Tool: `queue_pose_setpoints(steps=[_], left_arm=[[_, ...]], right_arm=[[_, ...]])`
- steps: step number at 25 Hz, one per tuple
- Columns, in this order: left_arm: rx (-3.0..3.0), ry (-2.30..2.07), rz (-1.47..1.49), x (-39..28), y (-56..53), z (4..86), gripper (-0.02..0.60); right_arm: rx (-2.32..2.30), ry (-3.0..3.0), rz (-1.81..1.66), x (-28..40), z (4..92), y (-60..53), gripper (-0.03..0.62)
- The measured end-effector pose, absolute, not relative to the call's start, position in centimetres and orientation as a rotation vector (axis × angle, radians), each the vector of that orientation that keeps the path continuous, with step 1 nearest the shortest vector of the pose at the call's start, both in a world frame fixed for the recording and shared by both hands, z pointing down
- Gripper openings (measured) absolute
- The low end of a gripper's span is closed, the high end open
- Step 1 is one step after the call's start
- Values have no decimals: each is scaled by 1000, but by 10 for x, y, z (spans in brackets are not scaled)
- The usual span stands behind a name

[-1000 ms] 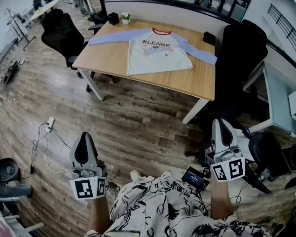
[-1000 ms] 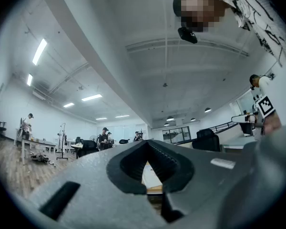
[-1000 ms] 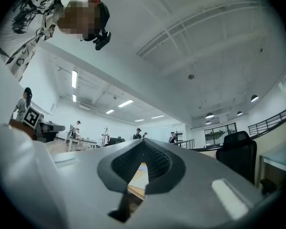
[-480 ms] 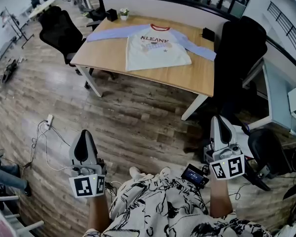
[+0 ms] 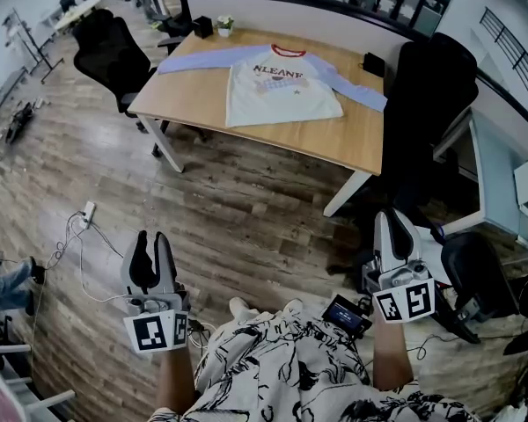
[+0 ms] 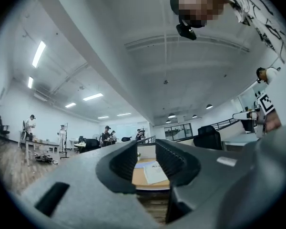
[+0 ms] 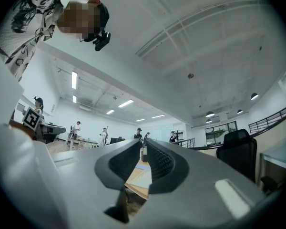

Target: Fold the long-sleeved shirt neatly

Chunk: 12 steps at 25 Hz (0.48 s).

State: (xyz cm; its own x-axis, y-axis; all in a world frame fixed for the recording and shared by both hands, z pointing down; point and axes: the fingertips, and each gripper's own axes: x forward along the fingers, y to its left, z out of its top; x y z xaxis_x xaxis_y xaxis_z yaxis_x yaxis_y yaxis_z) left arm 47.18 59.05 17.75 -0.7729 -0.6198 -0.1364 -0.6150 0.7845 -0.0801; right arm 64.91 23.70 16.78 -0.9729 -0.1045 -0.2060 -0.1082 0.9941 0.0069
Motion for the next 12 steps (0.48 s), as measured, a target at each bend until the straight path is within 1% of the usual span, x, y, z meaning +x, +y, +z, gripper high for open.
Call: queue_pose_setpoints(steps=[2,4,5,7,9,12], left_arm=[[-956,2827,-60,471,593,179,156],[-933,2835,-74,471,595,180,225],[-924,2841,-74,470,595,180,250],[-897,2858,-74,468,597,182,303],[-858,2876,-78,465,600,184,371],[-817,2886,-86,463,603,185,466]], right_arm=[[-151,2934,18,649,169,238,86],[-145,2935,6,648,170,238,131],[-143,2935,0,648,171,238,157],[-144,2933,-14,648,171,237,235],[-150,2924,-28,648,171,236,295],[-169,2914,-32,648,171,233,418]])
